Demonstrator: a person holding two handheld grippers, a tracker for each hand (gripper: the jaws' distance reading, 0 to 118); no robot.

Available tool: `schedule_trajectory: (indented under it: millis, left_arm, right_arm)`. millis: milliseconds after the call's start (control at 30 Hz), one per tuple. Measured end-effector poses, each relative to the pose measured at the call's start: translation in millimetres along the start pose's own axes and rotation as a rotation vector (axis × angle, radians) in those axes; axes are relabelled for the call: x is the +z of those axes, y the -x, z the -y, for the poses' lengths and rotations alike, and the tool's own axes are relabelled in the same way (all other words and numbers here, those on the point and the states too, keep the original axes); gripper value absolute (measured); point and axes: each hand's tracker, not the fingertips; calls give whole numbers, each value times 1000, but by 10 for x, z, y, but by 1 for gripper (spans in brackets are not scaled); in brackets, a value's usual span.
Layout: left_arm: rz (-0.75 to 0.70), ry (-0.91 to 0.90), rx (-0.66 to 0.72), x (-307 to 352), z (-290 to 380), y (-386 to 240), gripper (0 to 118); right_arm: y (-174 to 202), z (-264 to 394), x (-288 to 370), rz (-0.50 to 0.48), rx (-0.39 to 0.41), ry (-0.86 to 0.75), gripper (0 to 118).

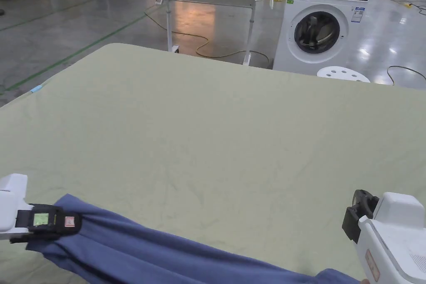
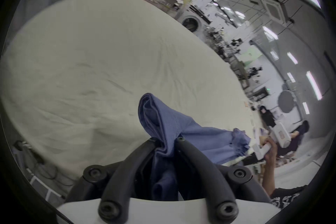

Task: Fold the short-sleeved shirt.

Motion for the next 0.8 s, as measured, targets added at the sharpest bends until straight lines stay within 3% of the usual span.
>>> schedule_trajectory:
  millis: [100, 200, 400, 533, 800]
  left_arm:
    - [-136, 5, -67, 137, 4, -263, 5]
    - [-110, 14, -87, 128, 115, -636, 5]
    - [110, 72, -88, -167, 207, -1262, 5]
    - [165, 122, -134, -556, 315, -1707, 6]
    - [72, 319, -259, -1749, 642, -2170, 6]
  right_arm:
    - [6, -2, -7, -6, 0, -1, 1]
    - [8, -3, -17, -13, -5, -1, 1]
    - [5, 3, 1, -21, -4, -1, 1]
    - [-35, 29, 24, -17, -4, 3, 1]
    - [-168, 107, 85, 11, -4, 25, 1]
